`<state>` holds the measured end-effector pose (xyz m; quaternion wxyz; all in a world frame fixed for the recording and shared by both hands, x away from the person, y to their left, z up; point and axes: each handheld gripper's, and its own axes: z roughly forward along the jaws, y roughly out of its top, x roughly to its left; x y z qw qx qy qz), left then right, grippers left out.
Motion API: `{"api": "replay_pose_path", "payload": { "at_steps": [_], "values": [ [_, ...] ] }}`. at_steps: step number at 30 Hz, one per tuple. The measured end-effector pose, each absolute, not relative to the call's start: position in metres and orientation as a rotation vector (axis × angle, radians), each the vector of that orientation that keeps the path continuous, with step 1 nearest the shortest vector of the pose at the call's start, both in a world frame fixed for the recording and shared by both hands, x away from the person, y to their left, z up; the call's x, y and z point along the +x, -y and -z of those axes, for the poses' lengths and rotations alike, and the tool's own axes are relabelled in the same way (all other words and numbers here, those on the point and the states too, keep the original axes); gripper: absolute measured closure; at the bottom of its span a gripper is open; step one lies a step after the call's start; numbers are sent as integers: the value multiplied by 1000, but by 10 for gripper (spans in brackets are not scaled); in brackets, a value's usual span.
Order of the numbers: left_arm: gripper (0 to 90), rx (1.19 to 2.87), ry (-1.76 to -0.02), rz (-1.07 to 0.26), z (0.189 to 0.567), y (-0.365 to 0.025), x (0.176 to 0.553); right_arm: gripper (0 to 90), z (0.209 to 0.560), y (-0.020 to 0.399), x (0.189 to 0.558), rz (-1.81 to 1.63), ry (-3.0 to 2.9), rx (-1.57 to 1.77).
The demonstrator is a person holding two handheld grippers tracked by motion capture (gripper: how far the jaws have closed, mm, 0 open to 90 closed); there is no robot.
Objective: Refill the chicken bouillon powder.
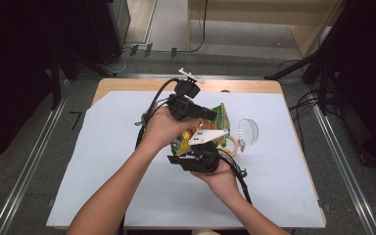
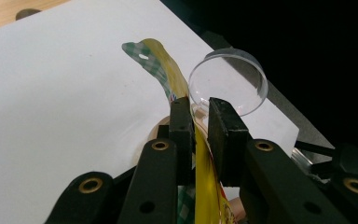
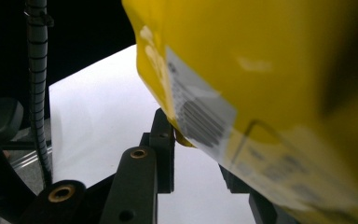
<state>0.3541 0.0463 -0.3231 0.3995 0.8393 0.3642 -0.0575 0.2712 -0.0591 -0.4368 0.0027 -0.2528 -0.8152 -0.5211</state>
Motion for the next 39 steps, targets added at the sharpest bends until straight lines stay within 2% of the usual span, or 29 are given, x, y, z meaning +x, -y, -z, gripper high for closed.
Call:
{"api": "replay_pose_path", "payload": {
  "at_steps": [39],
  "values": [
    [798, 2139, -922, 159, 324, -46, 358, 719, 434, 60, 270, 1652, 2540, -767]
  ]
}}
